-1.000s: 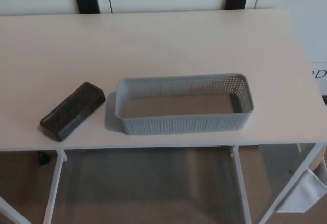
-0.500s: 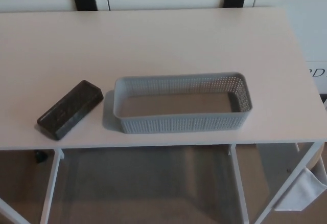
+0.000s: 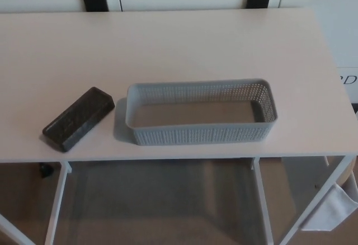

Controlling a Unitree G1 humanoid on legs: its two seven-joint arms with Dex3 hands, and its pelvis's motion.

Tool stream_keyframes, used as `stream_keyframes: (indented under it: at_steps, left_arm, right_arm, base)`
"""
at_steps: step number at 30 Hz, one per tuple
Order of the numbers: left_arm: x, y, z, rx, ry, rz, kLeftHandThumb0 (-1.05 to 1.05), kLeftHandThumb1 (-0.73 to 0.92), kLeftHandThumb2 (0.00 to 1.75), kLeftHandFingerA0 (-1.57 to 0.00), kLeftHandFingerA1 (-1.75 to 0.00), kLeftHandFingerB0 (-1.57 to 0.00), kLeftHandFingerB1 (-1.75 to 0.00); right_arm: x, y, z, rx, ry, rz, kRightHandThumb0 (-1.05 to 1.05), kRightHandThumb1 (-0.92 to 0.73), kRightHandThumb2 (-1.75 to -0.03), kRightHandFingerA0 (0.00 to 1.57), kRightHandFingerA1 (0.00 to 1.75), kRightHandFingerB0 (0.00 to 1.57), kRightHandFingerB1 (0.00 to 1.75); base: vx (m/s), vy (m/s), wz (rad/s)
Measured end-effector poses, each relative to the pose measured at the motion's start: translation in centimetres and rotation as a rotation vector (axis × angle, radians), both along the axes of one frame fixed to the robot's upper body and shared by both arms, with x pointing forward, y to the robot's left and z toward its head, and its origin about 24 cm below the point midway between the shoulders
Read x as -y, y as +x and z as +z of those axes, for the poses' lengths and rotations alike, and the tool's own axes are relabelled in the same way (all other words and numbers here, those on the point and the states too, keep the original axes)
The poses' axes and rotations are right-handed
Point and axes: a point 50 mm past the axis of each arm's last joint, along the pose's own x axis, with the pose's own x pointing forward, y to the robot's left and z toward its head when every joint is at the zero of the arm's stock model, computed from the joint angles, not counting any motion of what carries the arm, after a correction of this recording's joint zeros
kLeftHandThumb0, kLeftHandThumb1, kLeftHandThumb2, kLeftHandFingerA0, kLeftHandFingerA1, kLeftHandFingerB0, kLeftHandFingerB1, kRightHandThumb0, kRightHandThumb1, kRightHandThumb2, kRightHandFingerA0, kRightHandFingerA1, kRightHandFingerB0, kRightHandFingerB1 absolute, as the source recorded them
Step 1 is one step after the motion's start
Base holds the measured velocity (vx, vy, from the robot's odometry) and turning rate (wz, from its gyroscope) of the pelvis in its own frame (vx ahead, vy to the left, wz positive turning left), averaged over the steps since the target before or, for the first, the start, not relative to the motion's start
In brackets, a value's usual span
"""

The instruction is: The robot walks towards a desk on which an eraser is kept on the left hand side and a container is kept on the right hand side. The robot picks up the eraser using its left hand and places it in the container.

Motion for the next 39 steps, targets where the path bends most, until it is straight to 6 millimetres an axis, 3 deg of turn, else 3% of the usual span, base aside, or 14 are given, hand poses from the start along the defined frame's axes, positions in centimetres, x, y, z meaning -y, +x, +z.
stream_keyframes:
  at_steps: [5,6,8,13,17,18,19,20,21,22,23,24,30,39]
  left_arm:
    - [1.2,3.0,3.3,0.182,-0.028,-0.076,-0.64,0.41,0.75,-0.46,-0.47,-0.34,-0.44]
    - [1.5,3.8,4.3,0.236,-0.032,-0.095,-0.53,0.49,0.56,-0.5,-0.36,-0.38,-0.33]
    - [2.0,5.2,6.1,0.327,-0.03,-0.125,-0.53,0.41,0.72,-0.44,-0.47,-0.35,-0.44]
    - [3.2,8.8,10.9,0.581,-0.004,-0.19,-0.51,0.42,0.73,-0.44,-0.49,-0.35,-0.44]
    - [4.1,11.8,16.1,0.847,0.051,-0.229,-0.51,0.42,0.71,-0.38,-0.45,-0.34,-0.43]
    - [4.2,12.1,16.7,0.878,0.062,-0.23,-0.42,0.51,0.57,-0.39,-0.35,-0.35,-0.33]
    - [4.3,12.8,18.1,0.945,0.088,-0.23,-0.24,0.33,0.89,-0.11,-0.53,-0.11,-0.51]
    - [4.4,13.1,18.5,0.965,0.1,-0.231,-0.53,0.44,0.67,-0.13,-0.37,-0.17,-0.35]
    - [4.4,13.6,19.3,1.003,0.126,-0.233,-0.29,0.34,0.88,-0.01,-0.5,0.0,-0.46]
    - [4.5,14.0,19.8,1.027,0.148,-0.235,-0.29,0.34,0.88,-0.01,-0.5,0.0,-0.46]
    - [4.5,14.3,20.3,1.045,0.167,-0.234,-0.43,0.46,0.57,-0.05,-0.22,-0.17,-0.29]
    - [4.5,14.6,20.6,1.06,0.186,-0.234,-0.38,0.44,0.55,-0.01,-0.24,-0.18,-0.28]
    - [4.2,16.6,21.6,1.069,0.307,-0.216,-0.5,0.32,0.64,0.0,0.0,-0.09,-0.19]
    - [3.3,19.8,20.3,0.934,0.484,-0.185,-0.57,0.38,0.69,0.0,0.0,-0.03,-0.1]
  right_arm:
    - [0.0,0.1,0.0,0.004,0.0,0.001,-0.43,-0.49,-0.54,0.84,0.56,0.73,0.52]
    - [0.0,0.2,0.0,0.005,0.0,0.002,-0.43,-0.49,-0.54,0.84,0.56,0.73,0.52]
    - [0.0,0.3,0.0,0.008,0.0,0.002,-0.46,-0.48,-0.54,0.87,0.57,0.73,0.53]
    - [0.0,0.5,0.0,0.012,0.0,0.004,-0.46,-0.5,-0.55,0.86,0.56,0.72,0.52]
    - [0.0,0.7,0.0,0.016,0.0,0.005,-0.45,-0.51,-0.55,0.86,0.56,0.72,0.51]
    - [0.0,0.7,0.0,0.016,0.0,0.005,-0.46,-0.5,-0.55,0.86,0.56,0.73,0.51]
    - [0.0,0.7,0.0,0.017,0.0,0.005,-0.45,-0.5,-0.55,0.86,0.56,0.74,0.52]
    - [0.0,0.8,0.0,0.017,0.0,0.005,-0.44,-0.5,-0.55,0.86,0.57,0.74,0.52]
    - [0.0,0.9,0.0,0.02,-0.001,0.006,-0.44,-0.5,-0.55,0.86,0.57,0.74,0.52]
    - [0.0,1.0,0.1,0.022,0.0,0.006,-0.44,-0.5,-0.55,0.86,0.57,0.74,0.52]
    - [0.0,1.1,0.1,0.025,0.0,0.007,-0.43,-0.5,-0.55,0.85,0.57,0.74,0.52]
    - [0.0,1.2,0.1,0.027,-0.001,0.008,-0.43,-0.51,-0.55,0.85,0.56,0.73,0.52]
    - [0.0,1.5,0.1,0.035,-0.001,0.01,-0.45,-0.5,-0.55,0.87,0.56,0.75,0.51]
    - [-0.1,1.7,0.1,0.038,-0.002,0.012,-0.43,-0.51,-0.55,0.86,0.55,0.75,0.51]
  base:
    - [0.0,0.0,0.0]
    - [0.0,0.0,0.0]
    - [0.0,0.0,0.0]
    - [0.0,0.0,0.0]
    - [0.0,0.0,0.0]
    - [0.0,0.0,0.0]
    - [0.0,0.0,0.0]
    - [0.0,0.0,0.0]
    - [0.0,0.0,0.0]
    - [0.0,0.0,0.0]
    - [0.0,0.0,0.0]
    - [0.0,0.0,0.0]
    - [0.0,0.0,0.0]
    - [0.0,0.0,0.0]
